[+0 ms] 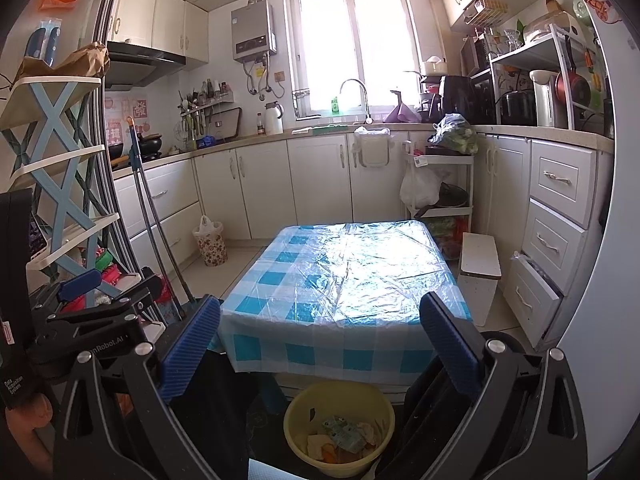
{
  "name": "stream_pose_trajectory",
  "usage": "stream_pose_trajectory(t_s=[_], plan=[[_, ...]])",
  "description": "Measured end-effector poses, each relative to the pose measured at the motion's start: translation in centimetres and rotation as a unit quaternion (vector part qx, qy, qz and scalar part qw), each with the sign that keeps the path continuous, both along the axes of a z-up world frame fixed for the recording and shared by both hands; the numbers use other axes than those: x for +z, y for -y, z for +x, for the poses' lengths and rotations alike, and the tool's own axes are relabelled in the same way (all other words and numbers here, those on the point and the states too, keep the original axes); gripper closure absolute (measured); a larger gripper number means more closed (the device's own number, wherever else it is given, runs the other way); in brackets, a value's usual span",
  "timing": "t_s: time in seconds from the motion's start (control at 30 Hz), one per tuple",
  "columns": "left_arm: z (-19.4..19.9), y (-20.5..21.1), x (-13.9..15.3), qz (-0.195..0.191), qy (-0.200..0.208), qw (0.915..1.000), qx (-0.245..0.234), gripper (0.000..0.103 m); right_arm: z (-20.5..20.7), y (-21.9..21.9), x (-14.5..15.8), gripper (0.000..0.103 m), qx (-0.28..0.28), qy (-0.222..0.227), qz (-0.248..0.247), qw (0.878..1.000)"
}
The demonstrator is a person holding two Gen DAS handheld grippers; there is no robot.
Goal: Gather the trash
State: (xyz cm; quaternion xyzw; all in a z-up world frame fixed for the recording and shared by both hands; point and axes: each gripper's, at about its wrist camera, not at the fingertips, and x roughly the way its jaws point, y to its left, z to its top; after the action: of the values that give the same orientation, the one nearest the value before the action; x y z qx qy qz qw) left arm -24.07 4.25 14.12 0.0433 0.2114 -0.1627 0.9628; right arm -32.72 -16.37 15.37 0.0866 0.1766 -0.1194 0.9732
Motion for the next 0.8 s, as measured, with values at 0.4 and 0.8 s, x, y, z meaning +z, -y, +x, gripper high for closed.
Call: stream_pose_trajectory(t_s=[0.4,0.8], plan=[[-0.05,0.02,0.04,0.002,0.001,1.0000,0.001,0.007,-0.09,-0.11,0.07,0.007,0.001,0.000,0.000,1.000],[-0.06,0.01,0.04,0.001,0.001,1.0000,0.000,0.007,-0.08,-0.26,0.12,0.007,0.003,0.000,0.000,1.000]])
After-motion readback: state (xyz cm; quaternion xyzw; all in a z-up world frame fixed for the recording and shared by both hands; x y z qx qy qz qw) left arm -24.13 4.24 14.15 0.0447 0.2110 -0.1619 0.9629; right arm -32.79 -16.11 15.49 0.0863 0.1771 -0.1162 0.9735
